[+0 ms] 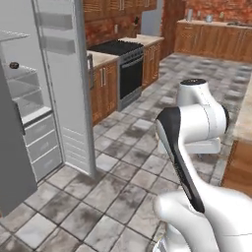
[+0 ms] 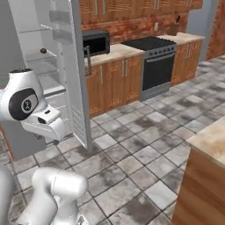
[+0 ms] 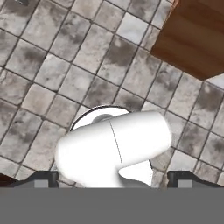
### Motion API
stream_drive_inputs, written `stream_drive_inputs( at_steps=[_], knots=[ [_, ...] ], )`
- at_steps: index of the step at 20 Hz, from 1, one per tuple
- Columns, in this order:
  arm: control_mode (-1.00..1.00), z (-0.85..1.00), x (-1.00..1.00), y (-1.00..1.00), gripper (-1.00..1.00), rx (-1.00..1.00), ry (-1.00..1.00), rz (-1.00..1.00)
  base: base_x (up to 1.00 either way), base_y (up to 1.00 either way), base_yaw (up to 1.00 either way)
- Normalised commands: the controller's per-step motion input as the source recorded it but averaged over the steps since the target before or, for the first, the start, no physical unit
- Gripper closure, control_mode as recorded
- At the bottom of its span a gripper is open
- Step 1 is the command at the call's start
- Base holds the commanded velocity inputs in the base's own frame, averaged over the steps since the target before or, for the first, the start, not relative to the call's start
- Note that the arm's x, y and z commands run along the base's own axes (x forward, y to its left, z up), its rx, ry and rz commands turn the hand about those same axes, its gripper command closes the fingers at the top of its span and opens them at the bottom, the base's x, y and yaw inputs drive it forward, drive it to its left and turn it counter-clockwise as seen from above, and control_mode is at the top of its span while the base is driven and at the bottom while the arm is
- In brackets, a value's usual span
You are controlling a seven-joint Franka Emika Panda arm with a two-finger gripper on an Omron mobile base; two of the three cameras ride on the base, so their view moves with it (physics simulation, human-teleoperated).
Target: Open the fridge, remove the mango, potato, and fish, and place them on any counter.
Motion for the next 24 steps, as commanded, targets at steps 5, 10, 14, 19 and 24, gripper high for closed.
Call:
stream_drive_inputs(
  at_steps=[5, 10, 14, 19, 24],
  knots=[
    [1.0, 0.0, 0.0, 0.0, -1.0, 0.0, 0.0, 0.0, 0.42, 0.63, 0.65],
    [1.0, 0.0, 0.0, 0.0, -1.0, 0.0, 0.0, 0.0, 0.92, 0.17, 0.43],
    [1.0, 0.0, 0.0, 0.0, -1.0, 0.0, 0.0, 0.0, 1.0, -0.02, 0.21],
    [1.0, 0.0, 0.0, 0.0, -1.0, 0.0, 0.0, 0.0, 1.0, -0.3, 0.12],
    [1.0, 0.0, 0.0, 0.0, -1.0, 0.0, 0.0, 0.0, 1.0, -0.45, 0.21]
  ],
)
